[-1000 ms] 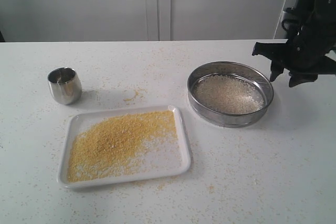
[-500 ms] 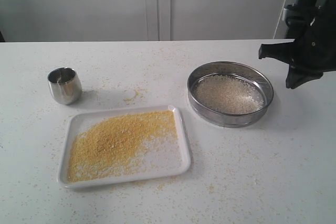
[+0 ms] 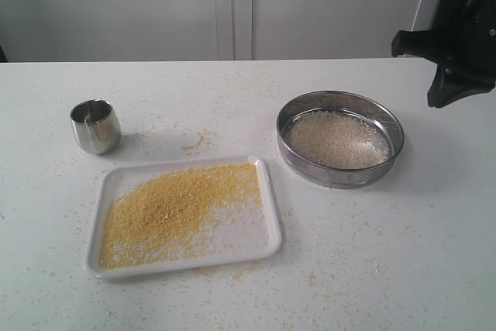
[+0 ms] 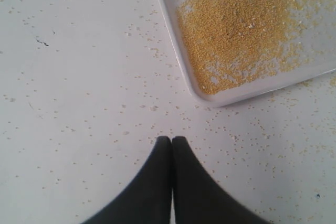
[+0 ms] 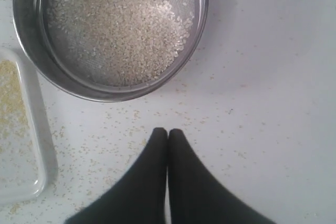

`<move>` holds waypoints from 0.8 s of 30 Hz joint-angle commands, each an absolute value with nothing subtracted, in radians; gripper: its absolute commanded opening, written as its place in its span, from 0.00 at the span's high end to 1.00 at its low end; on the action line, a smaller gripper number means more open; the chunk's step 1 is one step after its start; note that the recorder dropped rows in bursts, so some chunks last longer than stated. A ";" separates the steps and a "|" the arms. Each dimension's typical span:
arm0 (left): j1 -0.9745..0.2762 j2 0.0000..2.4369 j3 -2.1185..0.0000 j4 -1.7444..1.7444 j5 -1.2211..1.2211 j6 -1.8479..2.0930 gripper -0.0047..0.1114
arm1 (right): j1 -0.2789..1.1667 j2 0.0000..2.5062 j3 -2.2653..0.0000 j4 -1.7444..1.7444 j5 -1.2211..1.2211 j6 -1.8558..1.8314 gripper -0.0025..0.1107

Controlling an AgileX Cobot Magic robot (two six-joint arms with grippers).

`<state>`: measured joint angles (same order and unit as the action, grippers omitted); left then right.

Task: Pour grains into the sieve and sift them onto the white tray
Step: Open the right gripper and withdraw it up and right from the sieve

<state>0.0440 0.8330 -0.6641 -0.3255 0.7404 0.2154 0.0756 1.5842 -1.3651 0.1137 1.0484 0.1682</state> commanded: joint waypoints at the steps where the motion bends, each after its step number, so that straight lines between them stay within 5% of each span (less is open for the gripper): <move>1: 0.047 0.827 -0.659 -0.336 0.752 0.214 0.96 | 0.069 1.525 -1.363 0.112 1.086 0.154 0.98; 24: 0.047 0.827 -0.659 -0.336 0.752 0.214 0.96 | 0.101 1.133 -0.963 0.114 0.880 0.096 0.98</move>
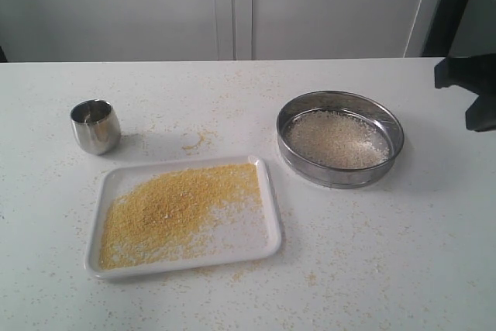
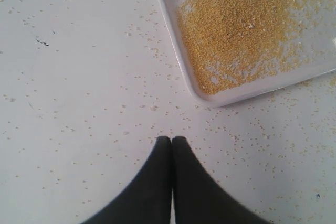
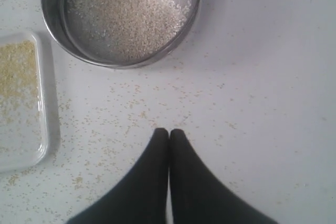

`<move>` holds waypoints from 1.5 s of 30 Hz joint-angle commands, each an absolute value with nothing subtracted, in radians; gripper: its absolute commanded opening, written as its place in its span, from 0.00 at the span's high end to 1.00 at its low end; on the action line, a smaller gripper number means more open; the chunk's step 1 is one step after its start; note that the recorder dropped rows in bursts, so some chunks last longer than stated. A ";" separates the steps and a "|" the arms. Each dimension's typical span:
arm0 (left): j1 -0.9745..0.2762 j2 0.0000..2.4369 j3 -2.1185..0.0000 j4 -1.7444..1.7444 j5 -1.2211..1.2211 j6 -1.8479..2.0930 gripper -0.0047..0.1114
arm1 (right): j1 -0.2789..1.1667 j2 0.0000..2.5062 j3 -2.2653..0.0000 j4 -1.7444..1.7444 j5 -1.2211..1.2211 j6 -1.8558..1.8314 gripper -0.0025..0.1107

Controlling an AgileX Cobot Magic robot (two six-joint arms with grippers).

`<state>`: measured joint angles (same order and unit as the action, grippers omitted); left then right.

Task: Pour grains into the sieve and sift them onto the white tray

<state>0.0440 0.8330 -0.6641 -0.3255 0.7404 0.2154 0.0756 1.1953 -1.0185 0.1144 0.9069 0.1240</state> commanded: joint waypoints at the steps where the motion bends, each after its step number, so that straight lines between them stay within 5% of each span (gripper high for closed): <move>1: 0.047 0.827 -0.659 -0.336 0.752 0.214 0.96 | 0.113 1.120 -0.953 0.114 0.878 0.089 0.98; 45: 0.047 0.827 -0.659 -0.336 0.752 0.214 0.96 | 0.160 0.144 -0.474 -0.018 0.623 0.022 0.98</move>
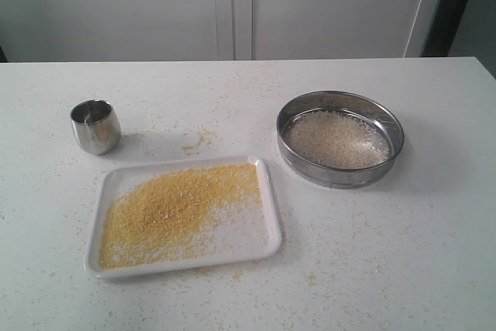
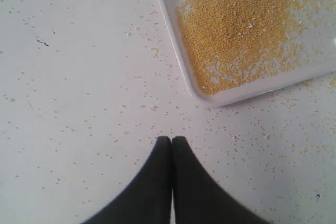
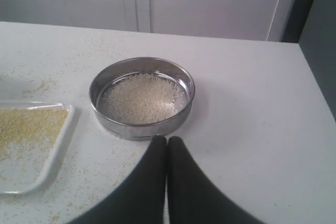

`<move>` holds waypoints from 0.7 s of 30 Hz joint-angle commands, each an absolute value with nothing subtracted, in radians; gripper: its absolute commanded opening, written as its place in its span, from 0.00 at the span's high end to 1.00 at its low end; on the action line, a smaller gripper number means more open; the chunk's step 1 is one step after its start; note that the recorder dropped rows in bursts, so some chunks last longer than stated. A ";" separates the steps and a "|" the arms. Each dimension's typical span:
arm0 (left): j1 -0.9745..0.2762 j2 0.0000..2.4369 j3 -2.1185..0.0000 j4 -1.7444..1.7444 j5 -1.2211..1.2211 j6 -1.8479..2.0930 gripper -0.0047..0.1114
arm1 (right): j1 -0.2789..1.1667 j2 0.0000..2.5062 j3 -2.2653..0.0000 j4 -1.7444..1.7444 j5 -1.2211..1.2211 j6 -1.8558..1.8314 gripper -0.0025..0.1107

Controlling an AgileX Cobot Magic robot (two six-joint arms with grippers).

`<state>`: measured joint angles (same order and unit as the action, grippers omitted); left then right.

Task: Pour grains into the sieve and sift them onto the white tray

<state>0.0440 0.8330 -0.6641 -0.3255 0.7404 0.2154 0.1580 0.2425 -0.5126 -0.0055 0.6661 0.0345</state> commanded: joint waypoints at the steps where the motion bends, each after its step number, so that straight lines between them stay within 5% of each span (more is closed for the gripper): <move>1: 0.047 0.827 -0.659 -0.336 0.752 0.214 0.96 | 0.160 0.123 -0.468 -0.020 0.618 0.022 0.98; 21: 0.047 0.827 -0.659 -0.336 0.752 0.214 0.96 | 0.160 0.032 -0.446 -0.020 0.559 0.026 0.98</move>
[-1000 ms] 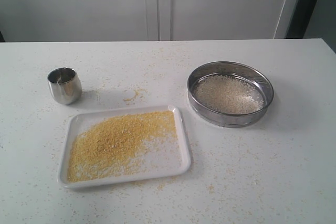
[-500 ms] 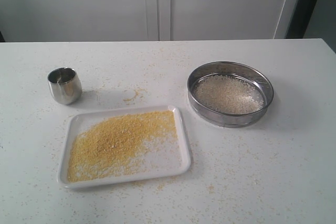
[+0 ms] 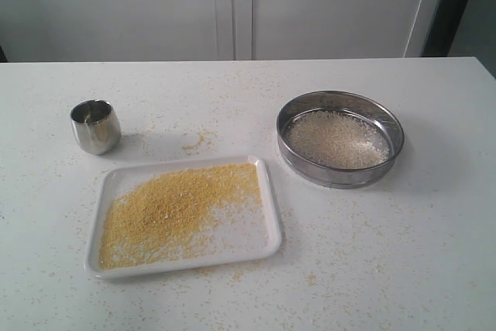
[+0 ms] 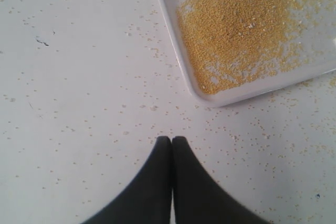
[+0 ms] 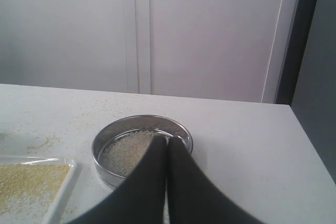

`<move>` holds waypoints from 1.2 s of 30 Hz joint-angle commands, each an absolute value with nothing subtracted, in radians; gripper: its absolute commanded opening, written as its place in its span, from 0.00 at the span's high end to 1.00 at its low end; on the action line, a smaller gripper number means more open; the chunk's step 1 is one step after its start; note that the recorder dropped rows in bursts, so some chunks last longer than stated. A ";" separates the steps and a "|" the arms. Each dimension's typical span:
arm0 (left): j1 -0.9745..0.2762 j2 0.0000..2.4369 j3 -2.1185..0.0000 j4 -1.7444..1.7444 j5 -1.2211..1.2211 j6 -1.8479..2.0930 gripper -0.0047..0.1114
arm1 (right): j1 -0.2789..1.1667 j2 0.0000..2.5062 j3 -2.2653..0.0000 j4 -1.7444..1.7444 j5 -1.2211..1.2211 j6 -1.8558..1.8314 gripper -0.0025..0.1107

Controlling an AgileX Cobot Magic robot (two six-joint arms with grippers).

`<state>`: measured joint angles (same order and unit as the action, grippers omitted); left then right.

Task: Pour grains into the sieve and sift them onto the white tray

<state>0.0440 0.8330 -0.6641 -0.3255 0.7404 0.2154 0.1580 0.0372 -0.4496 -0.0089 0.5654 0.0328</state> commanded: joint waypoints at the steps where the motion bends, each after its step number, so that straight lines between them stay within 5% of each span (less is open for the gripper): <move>1: 0.047 0.827 -0.659 -0.336 0.752 0.214 0.96 | 0.160 0.032 -0.446 -0.020 0.559 0.026 0.98; 36: 0.047 0.827 -0.659 -0.336 0.752 0.214 0.96 | 0.160 0.025 -0.270 -0.016 0.517 0.026 0.98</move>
